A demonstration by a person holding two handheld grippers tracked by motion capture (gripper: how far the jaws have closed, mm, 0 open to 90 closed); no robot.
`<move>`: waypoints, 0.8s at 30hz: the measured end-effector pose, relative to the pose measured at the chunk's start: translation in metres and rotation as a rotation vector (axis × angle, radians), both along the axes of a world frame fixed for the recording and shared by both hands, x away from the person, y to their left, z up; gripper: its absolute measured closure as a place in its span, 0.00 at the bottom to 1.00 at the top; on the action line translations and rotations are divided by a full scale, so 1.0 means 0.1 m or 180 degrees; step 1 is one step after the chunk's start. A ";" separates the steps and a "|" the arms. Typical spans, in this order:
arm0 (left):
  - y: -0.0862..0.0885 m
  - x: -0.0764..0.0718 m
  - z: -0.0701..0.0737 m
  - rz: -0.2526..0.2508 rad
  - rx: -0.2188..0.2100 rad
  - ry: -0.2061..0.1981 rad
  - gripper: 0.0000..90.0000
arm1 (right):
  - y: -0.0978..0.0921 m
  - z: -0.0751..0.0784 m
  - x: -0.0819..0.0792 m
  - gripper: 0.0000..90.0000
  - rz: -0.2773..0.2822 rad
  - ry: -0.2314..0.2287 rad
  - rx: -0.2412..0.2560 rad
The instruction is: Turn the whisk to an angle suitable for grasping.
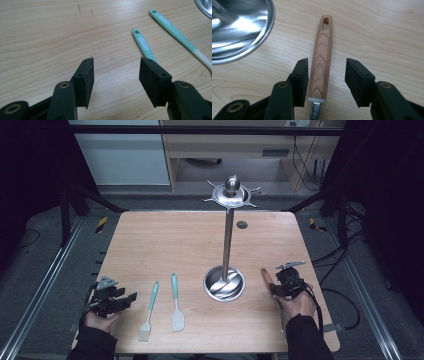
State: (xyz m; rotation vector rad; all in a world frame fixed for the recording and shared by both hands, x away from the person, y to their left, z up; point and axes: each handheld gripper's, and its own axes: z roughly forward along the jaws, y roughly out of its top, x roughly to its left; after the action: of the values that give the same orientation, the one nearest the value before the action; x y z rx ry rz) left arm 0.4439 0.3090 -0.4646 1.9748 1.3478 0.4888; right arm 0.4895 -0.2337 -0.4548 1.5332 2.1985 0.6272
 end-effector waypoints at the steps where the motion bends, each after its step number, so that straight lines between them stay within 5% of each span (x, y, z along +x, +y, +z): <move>1: 0.00 0.00 0.00 -0.0002 -0.0004 0.0006 0.50 | 0.00 0.00 0.00 0.57 0.0000 0.0000 0.0000; 10: -0.01 0.01 -0.01 -0.0001 0.0041 0.0044 0.49 | 0.03 -0.18 0.05 0.63 -0.0021 0.0353 -0.0039; 20: -0.01 0.01 -0.01 0.0001 0.0057 0.0071 0.49 | 0.03 -0.21 0.06 0.73 -0.0069 0.0499 0.0038; 24: -0.02 0.01 -0.01 -0.0001 0.0059 0.0081 0.50 | 0.03 -0.20 0.08 0.76 -0.0216 0.0564 0.0088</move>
State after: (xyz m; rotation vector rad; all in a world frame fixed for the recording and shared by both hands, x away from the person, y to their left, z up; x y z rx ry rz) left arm 0.4453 0.3073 -0.4659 2.0026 1.3632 0.4792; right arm 0.4971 -0.2311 -0.4744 1.7297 2.2621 0.5204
